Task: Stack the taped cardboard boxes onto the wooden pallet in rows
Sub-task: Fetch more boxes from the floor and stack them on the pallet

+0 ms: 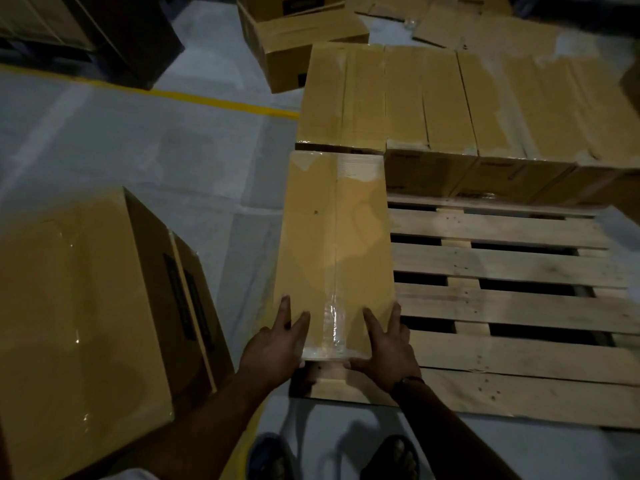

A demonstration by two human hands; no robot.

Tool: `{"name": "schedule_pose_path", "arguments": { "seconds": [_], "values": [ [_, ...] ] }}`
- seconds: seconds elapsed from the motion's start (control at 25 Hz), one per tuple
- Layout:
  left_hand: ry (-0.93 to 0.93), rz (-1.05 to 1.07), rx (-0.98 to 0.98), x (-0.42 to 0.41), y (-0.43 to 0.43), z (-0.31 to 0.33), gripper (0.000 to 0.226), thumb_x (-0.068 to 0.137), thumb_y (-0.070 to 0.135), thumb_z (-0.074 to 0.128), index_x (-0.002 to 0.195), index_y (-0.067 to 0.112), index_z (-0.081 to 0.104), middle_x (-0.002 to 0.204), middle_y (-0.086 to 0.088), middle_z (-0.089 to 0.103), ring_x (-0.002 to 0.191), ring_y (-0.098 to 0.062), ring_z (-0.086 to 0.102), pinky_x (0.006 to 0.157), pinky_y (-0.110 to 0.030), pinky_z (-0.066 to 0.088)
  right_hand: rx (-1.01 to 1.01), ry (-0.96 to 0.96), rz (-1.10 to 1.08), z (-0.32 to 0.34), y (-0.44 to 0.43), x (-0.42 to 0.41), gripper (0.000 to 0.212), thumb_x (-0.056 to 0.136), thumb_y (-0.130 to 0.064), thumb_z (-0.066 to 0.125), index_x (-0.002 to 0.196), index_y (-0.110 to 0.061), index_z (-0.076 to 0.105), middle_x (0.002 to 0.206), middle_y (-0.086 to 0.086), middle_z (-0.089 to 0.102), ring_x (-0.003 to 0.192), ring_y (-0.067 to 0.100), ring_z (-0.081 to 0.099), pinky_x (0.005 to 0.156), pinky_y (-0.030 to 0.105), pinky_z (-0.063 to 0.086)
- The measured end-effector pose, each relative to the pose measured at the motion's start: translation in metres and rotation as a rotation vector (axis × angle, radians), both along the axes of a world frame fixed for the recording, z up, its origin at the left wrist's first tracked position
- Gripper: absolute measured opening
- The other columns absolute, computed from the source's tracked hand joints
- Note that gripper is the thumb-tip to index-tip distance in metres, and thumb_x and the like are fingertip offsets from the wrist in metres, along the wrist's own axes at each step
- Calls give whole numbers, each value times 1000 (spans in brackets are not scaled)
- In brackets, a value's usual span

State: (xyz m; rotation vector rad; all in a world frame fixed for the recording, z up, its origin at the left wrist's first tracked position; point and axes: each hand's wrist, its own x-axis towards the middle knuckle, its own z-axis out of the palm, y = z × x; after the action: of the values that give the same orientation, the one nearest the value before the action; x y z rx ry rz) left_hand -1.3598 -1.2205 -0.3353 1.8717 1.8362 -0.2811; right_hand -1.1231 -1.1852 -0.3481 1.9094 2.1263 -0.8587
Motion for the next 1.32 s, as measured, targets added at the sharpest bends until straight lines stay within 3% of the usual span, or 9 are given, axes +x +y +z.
{"name": "schedule_pose_path", "arguments": {
  "seconds": [0.08,0.16,0.24,0.4,0.76,1.0,1.32],
  "values": [
    [-9,61,-14,1,0,-2,109,85,42,78,161,38,0,166,-9,-31,120,-40,60,91,-45,56,-9,3,-15,0,2,2,128,67,-69,79,159,-39,-4,161,16,-30,149,41,9,113,48,39],
    [-54,208,-76,-1,9,-5,133,76,48,86,160,35,-16,162,-15,-37,126,-44,56,97,-47,54,-43,5,-29,1,7,2,136,63,-70,82,158,-40,-10,161,17,-30,149,42,7,114,50,38],
    [-123,303,-126,-6,26,-7,147,68,52,90,159,33,-23,163,-21,-30,130,-48,52,103,-47,50,-91,13,-37,1,16,1,144,58,-67,86,156,-43,-16,160,16,-33,148,44,8,114,54,36],
    [-204,341,-123,-5,59,-9,150,62,43,97,161,35,-15,160,-29,0,126,-50,52,105,-48,50,-126,27,-36,0,30,-3,156,50,-59,94,153,-44,-22,157,12,-30,143,45,17,113,56,36],
    [-191,323,-74,2,43,-3,137,71,43,92,161,39,-11,164,-24,-6,144,-49,29,113,-52,40,-50,87,-40,-8,14,4,154,52,-61,93,151,-48,-24,158,6,-30,149,38,4,116,53,35],
    [-224,267,-79,-12,66,-6,128,71,48,91,163,38,2,164,-25,-6,146,-52,24,113,-54,39,-70,53,1,-5,38,-1,149,55,-65,90,157,-40,-16,158,16,-32,146,43,9,116,52,32],
    [-133,125,-117,-17,69,-8,136,68,54,90,160,39,-8,162,-35,-12,147,-58,17,110,-57,40,-88,-54,107,-1,39,-6,147,61,-74,81,156,-30,-23,153,18,-46,140,46,20,112,53,37]
  ]
}}
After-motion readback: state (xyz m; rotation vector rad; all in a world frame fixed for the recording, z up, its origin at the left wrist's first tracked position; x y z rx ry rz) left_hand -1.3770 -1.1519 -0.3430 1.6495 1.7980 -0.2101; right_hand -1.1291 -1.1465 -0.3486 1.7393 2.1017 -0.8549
